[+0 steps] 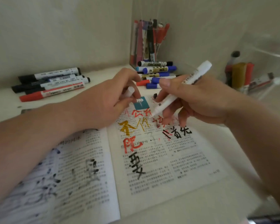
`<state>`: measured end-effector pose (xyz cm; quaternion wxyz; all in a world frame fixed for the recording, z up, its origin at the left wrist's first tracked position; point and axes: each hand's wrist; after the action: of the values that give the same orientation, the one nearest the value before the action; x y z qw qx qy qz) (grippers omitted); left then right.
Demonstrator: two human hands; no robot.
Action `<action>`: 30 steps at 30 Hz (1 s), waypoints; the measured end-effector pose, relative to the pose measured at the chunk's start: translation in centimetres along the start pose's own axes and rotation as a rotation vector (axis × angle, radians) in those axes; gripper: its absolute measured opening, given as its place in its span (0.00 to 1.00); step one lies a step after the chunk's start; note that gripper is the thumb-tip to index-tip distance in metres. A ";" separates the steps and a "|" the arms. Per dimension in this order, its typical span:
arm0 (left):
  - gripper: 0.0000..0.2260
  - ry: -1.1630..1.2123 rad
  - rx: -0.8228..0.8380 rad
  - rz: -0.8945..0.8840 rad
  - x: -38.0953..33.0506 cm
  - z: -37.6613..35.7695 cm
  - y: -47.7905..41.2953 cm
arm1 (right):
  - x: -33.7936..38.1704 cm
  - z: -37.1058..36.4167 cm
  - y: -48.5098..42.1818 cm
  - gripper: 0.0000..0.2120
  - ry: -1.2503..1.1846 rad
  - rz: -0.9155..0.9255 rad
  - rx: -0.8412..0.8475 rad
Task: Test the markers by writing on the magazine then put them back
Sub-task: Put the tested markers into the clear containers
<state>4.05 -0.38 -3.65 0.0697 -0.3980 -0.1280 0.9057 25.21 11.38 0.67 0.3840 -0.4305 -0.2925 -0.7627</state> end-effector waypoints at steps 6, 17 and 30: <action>0.14 -0.116 0.017 -0.085 -0.8 -0.5 -0.1 | -3.9 0.7 1.0 0.06 -0.062 0.046 0.065; 0.14 -0.229 0.115 -0.302 -0.1 -1.2 -0.8 | -4.2 0.2 1.0 0.05 0.102 0.079 0.025; 0.12 -0.172 0.144 -0.274 -0.1 -1.4 -0.6 | -4.2 0.2 1.0 0.03 0.095 0.077 0.049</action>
<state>5.20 0.40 -4.29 0.2095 -0.2918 -0.1213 0.9253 27.56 12.37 -2.83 0.4369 -0.3953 -0.2756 -0.7595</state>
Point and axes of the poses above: each hand's wrist, its own y-axis away from the middle knuckle, its own z-axis out of the back of the hand, x = y × z, and after that the axes turned 11 degrees about y, right-handed
